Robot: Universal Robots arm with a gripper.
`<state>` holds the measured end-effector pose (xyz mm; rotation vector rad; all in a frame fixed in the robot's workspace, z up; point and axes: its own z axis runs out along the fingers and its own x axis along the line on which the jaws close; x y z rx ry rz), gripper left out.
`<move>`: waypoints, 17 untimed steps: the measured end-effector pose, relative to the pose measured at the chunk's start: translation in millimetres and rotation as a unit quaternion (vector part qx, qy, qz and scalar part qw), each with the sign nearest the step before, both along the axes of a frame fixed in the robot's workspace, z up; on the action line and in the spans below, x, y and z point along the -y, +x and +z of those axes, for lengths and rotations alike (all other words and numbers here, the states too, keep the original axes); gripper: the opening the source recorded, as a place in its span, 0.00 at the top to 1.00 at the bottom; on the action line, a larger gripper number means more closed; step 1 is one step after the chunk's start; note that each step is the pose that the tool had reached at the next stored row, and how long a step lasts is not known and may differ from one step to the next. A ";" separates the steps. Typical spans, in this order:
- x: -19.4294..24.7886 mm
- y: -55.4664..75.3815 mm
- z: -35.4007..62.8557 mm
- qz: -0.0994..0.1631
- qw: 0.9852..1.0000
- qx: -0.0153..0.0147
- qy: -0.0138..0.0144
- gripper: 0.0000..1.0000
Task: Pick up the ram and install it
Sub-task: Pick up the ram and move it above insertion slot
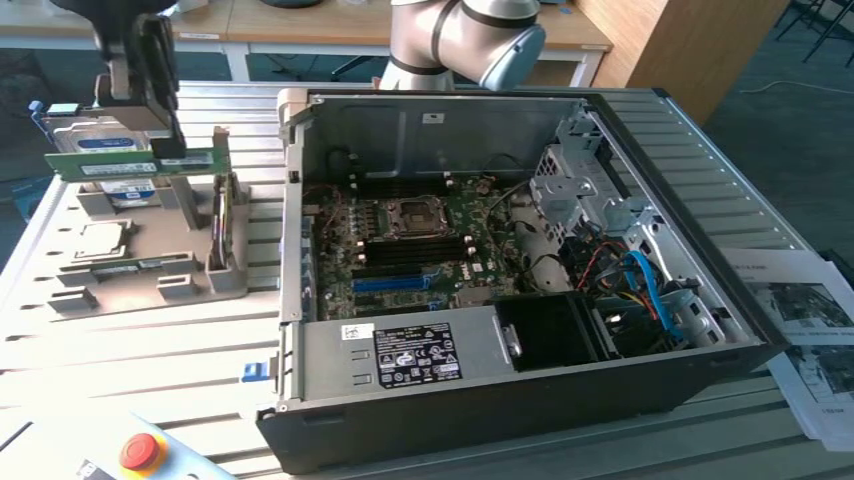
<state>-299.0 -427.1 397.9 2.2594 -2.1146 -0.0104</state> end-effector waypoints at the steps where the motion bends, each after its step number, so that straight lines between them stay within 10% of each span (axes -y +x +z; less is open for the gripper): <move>1: 0.2 2.4 0.0 0.000 1.000 0.000 0.000 0.88; 17: 3.4 40.0 0.0 0.000 1.000 -0.003 0.000 0.88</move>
